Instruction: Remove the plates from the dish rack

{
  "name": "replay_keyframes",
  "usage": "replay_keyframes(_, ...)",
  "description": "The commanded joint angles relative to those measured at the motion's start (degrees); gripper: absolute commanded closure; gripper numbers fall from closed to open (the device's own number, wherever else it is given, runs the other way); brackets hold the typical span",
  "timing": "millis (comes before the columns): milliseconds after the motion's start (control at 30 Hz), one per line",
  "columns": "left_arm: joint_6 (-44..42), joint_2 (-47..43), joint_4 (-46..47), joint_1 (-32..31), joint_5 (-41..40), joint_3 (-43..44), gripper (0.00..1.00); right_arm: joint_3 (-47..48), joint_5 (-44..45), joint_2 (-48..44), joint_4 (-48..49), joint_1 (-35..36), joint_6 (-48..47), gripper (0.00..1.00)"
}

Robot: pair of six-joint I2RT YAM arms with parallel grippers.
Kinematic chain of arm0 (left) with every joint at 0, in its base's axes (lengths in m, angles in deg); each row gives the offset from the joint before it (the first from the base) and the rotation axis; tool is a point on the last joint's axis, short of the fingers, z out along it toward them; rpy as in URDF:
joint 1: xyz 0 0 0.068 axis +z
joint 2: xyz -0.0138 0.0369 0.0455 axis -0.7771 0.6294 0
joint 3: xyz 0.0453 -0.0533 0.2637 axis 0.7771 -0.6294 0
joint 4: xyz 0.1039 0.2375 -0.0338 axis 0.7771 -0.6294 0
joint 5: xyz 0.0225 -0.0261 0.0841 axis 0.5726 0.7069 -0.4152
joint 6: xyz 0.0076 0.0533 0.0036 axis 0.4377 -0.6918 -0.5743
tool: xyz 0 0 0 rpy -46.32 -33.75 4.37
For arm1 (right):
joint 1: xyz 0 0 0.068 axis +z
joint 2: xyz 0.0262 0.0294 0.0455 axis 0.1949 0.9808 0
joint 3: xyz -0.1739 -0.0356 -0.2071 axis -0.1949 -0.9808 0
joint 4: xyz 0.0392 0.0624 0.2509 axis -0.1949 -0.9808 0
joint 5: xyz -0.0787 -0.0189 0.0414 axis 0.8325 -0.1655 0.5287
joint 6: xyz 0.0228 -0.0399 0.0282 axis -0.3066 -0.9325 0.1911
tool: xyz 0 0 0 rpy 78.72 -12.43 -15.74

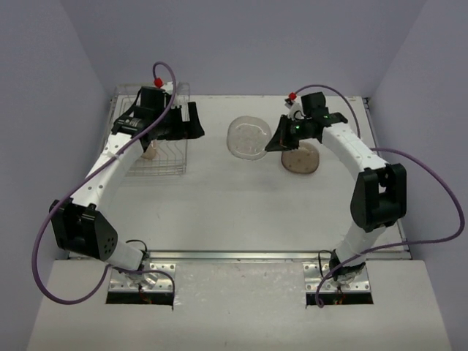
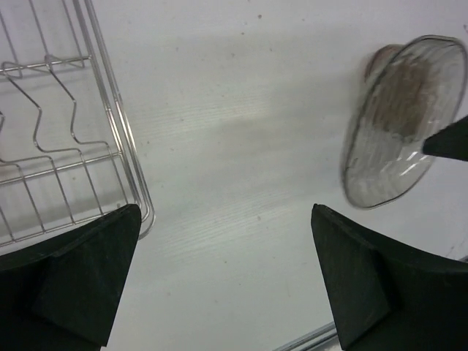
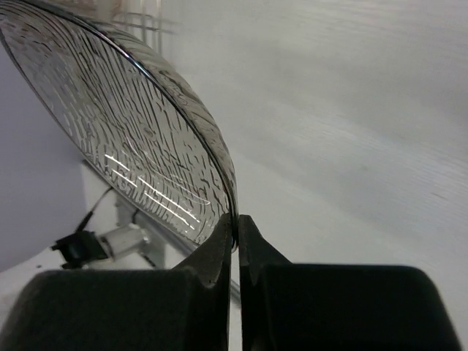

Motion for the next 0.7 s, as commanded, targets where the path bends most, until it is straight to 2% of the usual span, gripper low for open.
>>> replay_keyframes(0, -2.24, -1.13, 0.49, 0.73, -5.91, 3.56, 0.0, -0.69, 4.25, -5.77, -12.21, -4.96, -20.25, 1.0)
replay_keyframes(167, -1.1, -0.54, 1.32, 0.73, -10.99, 3.77, 0.0, -2.79, 4.74, -5.0, -20.81, -11.88, -29.91, 1.0)
replay_keyframes(300, -0.76, 0.17, 0.36, 0.73, -13.86, 4.85, 0.0, -1.32, 3.86, -1.07, -23.84, -16.6, -31.38, 1.0)
replay_keyframes(667, -0.85, -2.25, 1.81, 0.82, -14.25, 1.06, 0.0, 5.88, 1.76, 9.44, -24.2, -27.48, -32.16, 1.0)
